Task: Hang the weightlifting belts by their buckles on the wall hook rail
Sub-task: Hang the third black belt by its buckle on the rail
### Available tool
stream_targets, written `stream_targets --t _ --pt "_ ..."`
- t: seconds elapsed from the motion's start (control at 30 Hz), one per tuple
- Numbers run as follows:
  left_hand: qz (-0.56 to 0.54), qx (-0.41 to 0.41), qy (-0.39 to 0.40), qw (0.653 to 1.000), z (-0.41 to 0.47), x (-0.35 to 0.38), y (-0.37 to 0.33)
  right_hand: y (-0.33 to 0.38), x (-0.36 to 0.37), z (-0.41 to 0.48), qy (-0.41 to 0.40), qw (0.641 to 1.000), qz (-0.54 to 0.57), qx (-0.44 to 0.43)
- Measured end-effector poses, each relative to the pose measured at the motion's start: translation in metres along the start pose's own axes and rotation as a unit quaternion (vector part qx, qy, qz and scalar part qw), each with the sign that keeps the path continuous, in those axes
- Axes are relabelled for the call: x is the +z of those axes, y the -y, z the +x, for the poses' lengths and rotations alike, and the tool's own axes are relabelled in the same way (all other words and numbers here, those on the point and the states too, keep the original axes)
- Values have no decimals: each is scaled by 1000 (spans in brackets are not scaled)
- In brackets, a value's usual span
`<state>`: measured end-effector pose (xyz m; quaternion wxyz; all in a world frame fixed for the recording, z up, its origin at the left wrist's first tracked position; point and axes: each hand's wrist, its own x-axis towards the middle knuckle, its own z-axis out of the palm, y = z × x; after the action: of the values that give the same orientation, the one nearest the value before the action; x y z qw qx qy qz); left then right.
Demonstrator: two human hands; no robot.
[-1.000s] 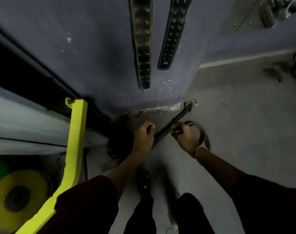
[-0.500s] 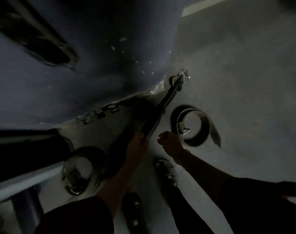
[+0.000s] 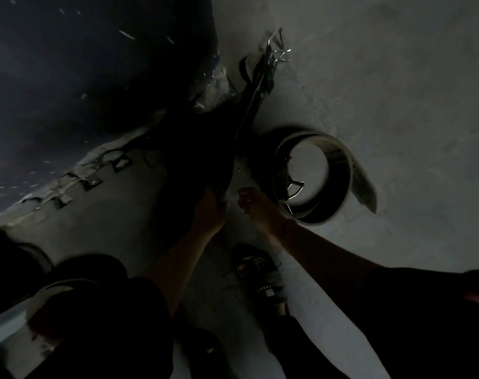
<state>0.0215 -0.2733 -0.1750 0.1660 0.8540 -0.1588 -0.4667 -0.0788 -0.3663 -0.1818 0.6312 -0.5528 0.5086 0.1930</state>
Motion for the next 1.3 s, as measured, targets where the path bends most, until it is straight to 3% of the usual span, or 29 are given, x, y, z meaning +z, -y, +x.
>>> stream_targets --t 0.13,0.2,0.5,0.6,0.77,1.1,1.3 --pt "53 -18 -11 998 6 5 5 -4 2 8 -28 1000 -3 -1" --pt "26 -9 -5 1000 -4 5 5 -2 1 3 -27 999 18 -7" --pt "-209 -130 17 969 -118 -41 -18 23 27 -72 -141 971 190 32" --pt "-247 -81 -22 965 -169 -69 -24 48 25 -114 -143 951 272 43" --pt "-288 -20 -95 953 -256 -115 -22 91 33 -212 -102 952 289 20" --pt "-339 78 -140 927 -450 -221 -47 178 89 -446 -105 912 375 -126" --pt "-416 148 -158 883 -544 -299 -95 227 98 -583 -83 917 317 -227"
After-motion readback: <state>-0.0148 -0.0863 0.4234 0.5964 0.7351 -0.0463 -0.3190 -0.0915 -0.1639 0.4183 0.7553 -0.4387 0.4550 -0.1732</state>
